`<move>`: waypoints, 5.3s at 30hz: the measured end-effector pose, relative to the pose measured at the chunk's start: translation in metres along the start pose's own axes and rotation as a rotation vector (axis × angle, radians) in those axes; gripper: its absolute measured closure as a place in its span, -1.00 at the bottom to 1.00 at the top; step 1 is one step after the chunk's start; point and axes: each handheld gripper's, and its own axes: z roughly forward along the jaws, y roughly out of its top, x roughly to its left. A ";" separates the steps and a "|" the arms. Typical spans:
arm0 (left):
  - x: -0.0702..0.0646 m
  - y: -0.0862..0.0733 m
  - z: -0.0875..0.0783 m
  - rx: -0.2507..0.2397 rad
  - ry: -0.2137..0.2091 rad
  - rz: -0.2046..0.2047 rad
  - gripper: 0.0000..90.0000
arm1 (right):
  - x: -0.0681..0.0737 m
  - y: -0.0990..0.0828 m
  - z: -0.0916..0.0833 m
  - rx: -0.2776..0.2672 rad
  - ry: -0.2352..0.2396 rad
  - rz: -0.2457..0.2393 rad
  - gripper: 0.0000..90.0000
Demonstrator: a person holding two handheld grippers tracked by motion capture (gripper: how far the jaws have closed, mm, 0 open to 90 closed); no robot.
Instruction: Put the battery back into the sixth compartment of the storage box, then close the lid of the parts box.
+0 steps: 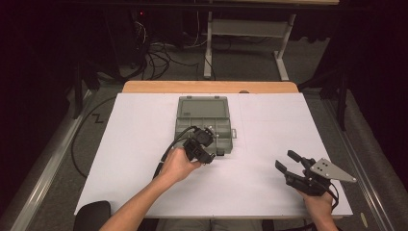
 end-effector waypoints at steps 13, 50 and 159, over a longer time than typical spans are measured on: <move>0.009 -0.002 -0.011 -0.008 0.012 -0.022 0.69 | 0.000 0.000 0.001 0.001 -0.001 0.002 -0.11; 0.052 0.013 -0.016 -0.021 0.082 -0.136 0.69 | 0.000 0.000 0.001 0.001 0.001 0.001 -0.11; 0.118 -0.035 -0.038 -0.219 0.132 -0.261 0.01 | 0.027 0.011 0.014 0.002 0.046 -0.070 -0.08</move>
